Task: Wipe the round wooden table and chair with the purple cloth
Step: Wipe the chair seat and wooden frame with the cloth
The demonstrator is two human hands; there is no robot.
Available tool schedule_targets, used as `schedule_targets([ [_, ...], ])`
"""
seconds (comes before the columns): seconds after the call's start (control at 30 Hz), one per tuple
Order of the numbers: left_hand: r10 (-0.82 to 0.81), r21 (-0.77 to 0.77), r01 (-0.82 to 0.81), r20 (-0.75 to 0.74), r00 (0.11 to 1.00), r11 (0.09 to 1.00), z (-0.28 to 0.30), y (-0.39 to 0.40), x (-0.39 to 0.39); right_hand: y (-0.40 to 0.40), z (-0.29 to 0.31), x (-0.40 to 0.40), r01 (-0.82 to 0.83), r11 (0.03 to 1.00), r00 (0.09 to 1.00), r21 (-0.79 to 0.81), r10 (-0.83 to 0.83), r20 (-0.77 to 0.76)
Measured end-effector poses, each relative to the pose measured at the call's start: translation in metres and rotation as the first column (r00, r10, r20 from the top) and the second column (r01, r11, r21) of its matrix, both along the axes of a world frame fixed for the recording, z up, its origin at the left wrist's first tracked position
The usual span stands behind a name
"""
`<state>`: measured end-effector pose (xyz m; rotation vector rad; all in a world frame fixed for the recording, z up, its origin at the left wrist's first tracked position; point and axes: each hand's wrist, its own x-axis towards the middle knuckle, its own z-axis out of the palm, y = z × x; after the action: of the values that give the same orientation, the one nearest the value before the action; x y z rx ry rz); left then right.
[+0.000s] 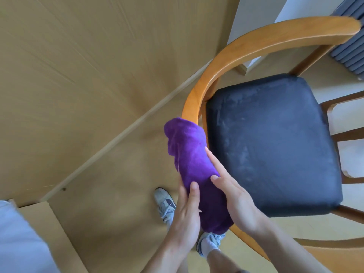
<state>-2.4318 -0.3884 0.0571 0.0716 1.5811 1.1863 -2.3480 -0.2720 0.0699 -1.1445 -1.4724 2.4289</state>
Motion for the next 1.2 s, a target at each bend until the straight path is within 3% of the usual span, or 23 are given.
schedule_targets([
  [0.13,0.088,0.028,-0.087,-0.044,0.995,0.996,0.007,0.033,-0.029,0.021,0.002,-0.033,0.158,0.972,0.980,-0.173,-0.176,-0.093],
  [0.23,0.108,0.070,-0.101,-0.103,0.989,0.992,0.002,0.076,-0.070,0.053,-0.002,-0.074,0.262,0.942,0.953,-0.209,-0.286,-0.096],
  [0.4,-0.083,0.077,0.101,-0.201,0.976,0.992,0.001,0.139,-0.129,0.090,-0.009,-0.110,0.325,0.933,0.943,-0.152,-0.331,-0.016],
  [0.47,-0.159,0.048,0.177,-0.263,0.952,0.983,0.002,0.153,-0.138,0.090,-0.012,-0.110,0.326,0.940,0.942,-0.097,-0.332,-0.054],
  [0.77,-0.357,0.025,0.401,-0.406,0.841,0.916,-0.008,0.181,-0.161,0.081,-0.026,-0.100,0.408,0.881,0.878,-0.239,-0.450,-0.160],
  [1.03,-0.452,-0.064,0.488,-0.500,0.739,0.870,-0.018,0.253,-0.176,0.146,-0.025,-0.138,0.486,0.859,0.874,0.162,-0.473,-0.114],
  [1.13,-0.471,-0.105,0.499,-0.540,0.698,0.860,-0.027,0.274,-0.177,0.163,-0.035,-0.138,0.367,0.810,0.905,0.457,-0.424,0.025],
  [1.2,-0.480,-0.126,0.502,-0.553,0.681,0.856,-0.032,0.284,-0.179,0.178,-0.042,-0.138,0.304,0.774,0.887,0.556,-0.442,0.130],
])
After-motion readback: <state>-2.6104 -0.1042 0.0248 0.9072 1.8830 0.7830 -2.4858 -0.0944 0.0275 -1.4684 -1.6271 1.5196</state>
